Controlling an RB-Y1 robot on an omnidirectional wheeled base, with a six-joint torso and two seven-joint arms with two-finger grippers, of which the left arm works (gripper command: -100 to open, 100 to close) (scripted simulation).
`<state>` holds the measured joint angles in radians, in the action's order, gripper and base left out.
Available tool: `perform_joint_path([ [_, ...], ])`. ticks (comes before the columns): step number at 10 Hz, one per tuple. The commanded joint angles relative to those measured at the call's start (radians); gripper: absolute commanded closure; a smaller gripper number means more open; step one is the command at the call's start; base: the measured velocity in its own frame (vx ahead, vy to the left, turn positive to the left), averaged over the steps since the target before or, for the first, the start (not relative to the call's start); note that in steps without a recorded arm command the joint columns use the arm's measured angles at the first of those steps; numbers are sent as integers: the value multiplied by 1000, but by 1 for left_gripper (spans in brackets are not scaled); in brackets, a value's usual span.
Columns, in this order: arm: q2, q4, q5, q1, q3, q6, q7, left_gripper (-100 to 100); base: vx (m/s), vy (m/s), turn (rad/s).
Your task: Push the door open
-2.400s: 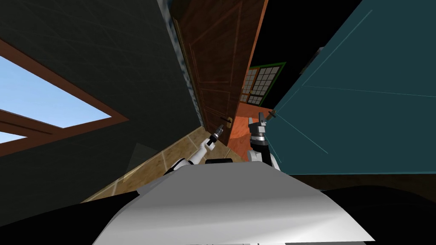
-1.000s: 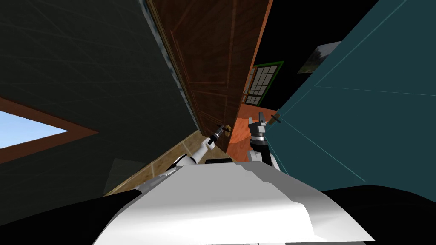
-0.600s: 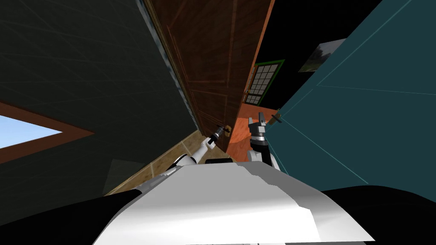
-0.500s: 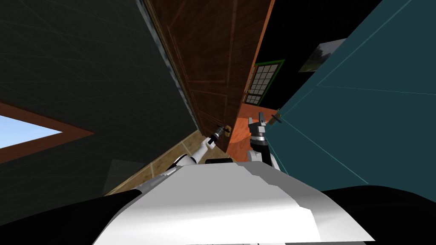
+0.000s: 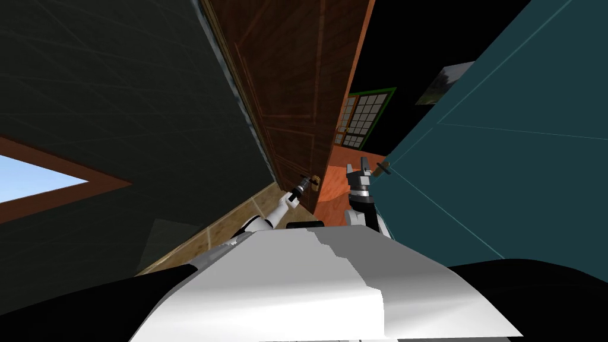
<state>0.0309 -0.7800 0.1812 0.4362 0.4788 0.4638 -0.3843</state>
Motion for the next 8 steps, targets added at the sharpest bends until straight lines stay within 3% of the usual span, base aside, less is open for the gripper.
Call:
perform_joint_path([
  [1, 10, -13, -4, 4, -18, -3, 9, 100, 94, -180, 28],
  [8, 31, 0, -25, 4, -106, -13, 60, 100, 113, -171, 45],
])
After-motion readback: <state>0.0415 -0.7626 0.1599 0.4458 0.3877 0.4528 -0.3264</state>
